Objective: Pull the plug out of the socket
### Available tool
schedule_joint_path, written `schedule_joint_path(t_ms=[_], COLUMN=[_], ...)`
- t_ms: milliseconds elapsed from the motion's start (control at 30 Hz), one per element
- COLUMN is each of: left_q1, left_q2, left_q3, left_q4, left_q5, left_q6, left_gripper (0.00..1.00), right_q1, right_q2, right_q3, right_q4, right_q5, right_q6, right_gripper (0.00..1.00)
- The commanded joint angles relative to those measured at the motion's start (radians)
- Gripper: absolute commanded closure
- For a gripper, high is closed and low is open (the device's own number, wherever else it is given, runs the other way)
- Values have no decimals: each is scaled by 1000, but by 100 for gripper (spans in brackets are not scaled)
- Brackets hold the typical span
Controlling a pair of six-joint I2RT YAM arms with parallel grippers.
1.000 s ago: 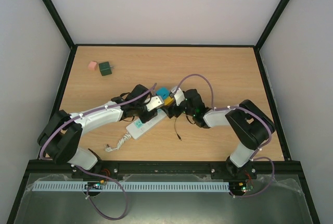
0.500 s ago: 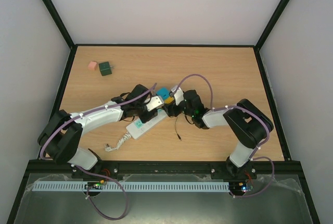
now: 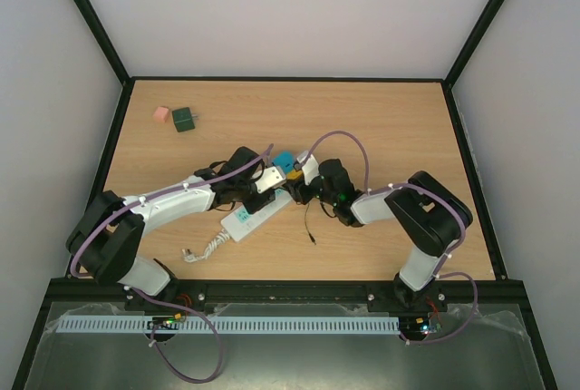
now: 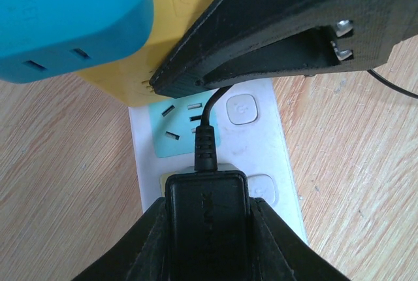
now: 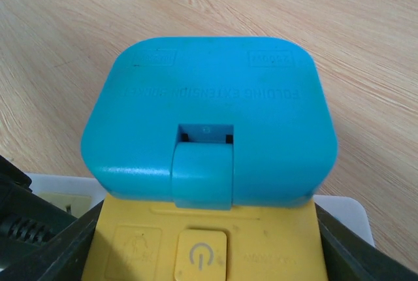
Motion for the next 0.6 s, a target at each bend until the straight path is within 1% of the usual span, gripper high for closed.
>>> schedule_joint_path(t_ms=[0,133,233,567], left_q1=[-1,-1,-1,-1], left_q2=[-11,-23,-37,-65], left_q3=[35,51,61,93], left_q4=[-19,-25,-24,-48], left_q5=[11,22,31,43], left_q6=[6,10,12,19], left_gripper=[95,96,97,97], right_q1=[-5,-5,-5,-5], right_q2=[52,66,80,102], right_q3=[-29,-39,-41,-40], right_q4=[7,27,31,23], right_q5=[48,44,63,93], right_q6=[5,-13,-24,-46], right_gripper=[57,63,71,74])
